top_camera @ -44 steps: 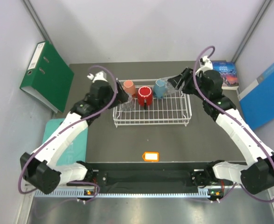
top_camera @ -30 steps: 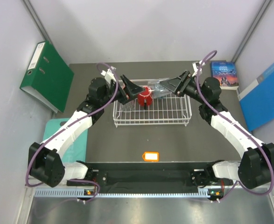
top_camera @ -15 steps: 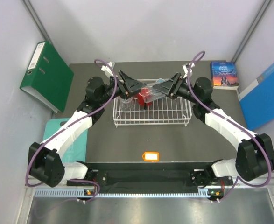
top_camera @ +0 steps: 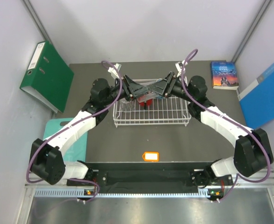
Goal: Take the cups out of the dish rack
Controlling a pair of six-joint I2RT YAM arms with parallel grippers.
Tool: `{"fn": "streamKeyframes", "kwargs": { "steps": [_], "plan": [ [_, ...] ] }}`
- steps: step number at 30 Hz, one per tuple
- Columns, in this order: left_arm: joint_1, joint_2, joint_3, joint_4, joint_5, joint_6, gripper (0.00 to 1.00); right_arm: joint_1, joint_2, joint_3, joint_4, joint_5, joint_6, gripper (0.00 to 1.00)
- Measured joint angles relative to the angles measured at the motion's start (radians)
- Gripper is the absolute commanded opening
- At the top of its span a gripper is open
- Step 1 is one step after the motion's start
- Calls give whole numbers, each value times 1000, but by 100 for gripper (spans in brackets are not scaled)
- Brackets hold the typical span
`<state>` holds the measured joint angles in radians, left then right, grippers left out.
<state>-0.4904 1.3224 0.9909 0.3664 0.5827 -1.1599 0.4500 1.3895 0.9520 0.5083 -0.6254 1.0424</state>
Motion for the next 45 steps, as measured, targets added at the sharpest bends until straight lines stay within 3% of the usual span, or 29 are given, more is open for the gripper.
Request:
{"fn": "streamKeyframes", "kwargs": {
  "steps": [2,4,9,11,12,15,17,25,30,32,39,45],
  "plan": [
    [-1,-5,-6,4,2,-6,13,0,-3,0,-2,-3,1,0],
    [2,-18,-21,48,25,-31,0,-1,-8,-1,-2,-24,35,0],
    [-5,-62,-27,93,37,-43,0,5,-46,-2,21,-43,75,1],
    [-7,-64,-27,94,36,-42,0,5,-50,-2,18,-42,69,22],
    [-7,-64,-27,90,35,-41,0,5,-50,-2,10,-41,69,48],
    [-7,-66,-27,60,32,-31,0,5,-53,-2,-26,-39,59,74],
    [-8,-77,-26,19,31,-13,0,5,-63,-2,-63,-39,46,84],
    [-3,-153,-44,-277,-88,151,0,-38,-121,-2,-183,47,-85,92],
    [-2,-185,-49,-426,-143,214,0,-54,-173,-1,-224,85,-125,91],
    [-3,-193,-12,-557,-191,254,0,-55,-192,13,-294,121,-172,91],
    [-11,-148,270,-1024,-480,409,0,-55,-218,172,-631,354,-393,90],
    [-156,-141,299,-1303,-755,445,0,-56,-243,193,-779,490,-497,90]
  ]
}}
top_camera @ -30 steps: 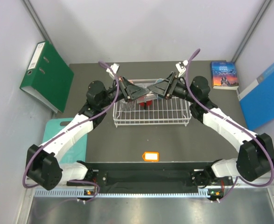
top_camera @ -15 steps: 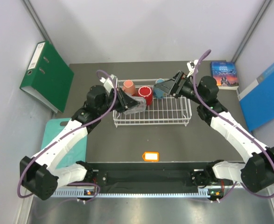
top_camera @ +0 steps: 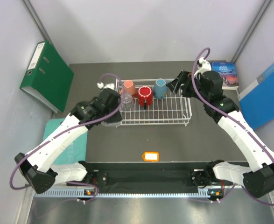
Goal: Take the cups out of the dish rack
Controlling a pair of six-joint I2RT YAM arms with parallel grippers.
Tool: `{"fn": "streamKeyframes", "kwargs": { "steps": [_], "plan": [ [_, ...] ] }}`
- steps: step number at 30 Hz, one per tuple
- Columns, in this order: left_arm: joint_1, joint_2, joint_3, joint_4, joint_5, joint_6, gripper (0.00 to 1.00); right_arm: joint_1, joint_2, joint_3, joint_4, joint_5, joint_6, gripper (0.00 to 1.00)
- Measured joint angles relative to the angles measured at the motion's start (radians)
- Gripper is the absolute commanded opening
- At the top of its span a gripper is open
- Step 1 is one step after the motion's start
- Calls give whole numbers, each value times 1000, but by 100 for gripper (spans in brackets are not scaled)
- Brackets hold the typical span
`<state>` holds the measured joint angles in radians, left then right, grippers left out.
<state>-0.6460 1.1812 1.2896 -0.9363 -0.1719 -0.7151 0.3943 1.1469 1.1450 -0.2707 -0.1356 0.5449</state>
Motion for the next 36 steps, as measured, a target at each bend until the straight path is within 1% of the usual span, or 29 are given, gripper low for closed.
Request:
{"fn": "streamKeyframes", "kwargs": {
  "steps": [5,8,10,15,18,27,31,36],
  "plan": [
    [-240,37,1,-183,-180,-59,0,0,0,-15,-61,58,-26,89],
    [-331,47,-4,-220,-220,-102,0,0,0,-28,-75,72,-29,89],
    [-362,45,-27,-216,-239,-125,0,0,-2,-40,-78,82,-29,89],
    [-369,59,-167,-169,-245,-140,0,0,-19,-79,-85,90,-26,89],
    [-369,95,-216,-129,-232,-139,0,0,-26,-87,-98,93,-26,89],
    [-369,205,-220,10,-164,-104,0,0,-42,-87,-112,106,-29,89],
    [-367,243,-245,75,-122,-90,0,0,-42,-87,-122,108,-30,89],
    [-361,280,-273,113,-76,-82,0,0,-42,-87,-135,108,-39,89]
  ]
}}
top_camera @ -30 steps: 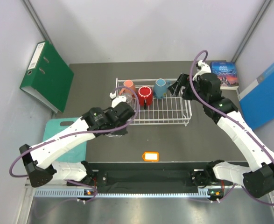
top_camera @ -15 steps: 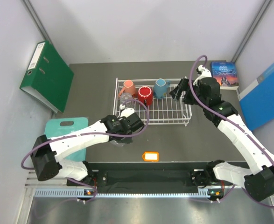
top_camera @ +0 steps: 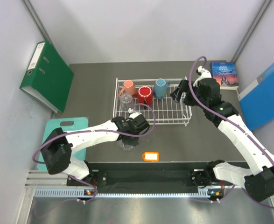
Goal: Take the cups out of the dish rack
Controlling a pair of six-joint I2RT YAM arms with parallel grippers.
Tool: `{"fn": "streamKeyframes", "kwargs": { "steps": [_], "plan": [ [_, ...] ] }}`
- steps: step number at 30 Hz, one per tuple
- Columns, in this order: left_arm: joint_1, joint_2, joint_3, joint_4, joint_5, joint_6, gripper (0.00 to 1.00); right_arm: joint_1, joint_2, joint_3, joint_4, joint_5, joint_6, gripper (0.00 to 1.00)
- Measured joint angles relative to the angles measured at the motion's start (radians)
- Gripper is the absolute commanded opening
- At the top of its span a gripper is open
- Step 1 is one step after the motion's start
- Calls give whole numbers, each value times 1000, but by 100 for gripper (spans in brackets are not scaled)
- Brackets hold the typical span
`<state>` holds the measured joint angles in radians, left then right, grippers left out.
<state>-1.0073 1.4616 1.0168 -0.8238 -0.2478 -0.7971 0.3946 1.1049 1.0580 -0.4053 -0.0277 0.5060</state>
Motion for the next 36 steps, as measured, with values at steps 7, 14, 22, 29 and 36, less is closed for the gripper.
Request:
{"fn": "streamKeyframes", "kwargs": {
  "steps": [7,14,22,29,36],
  "plan": [
    [4,24,0,19,24,-1,15,0,0,-9,-7,0,-10,89],
    [4,34,0,18,25,-6,36,0,0,-12,-11,0,-17,89],
    [3,33,5,10,11,-18,67,0,-5,-18,-11,0,-18,89],
    [-11,6,119,-46,-66,-14,82,0,-12,-18,-10,0,-28,89],
    [-19,-180,264,-37,-232,-14,99,27,-6,-17,-7,3,-49,89]
  ]
}}
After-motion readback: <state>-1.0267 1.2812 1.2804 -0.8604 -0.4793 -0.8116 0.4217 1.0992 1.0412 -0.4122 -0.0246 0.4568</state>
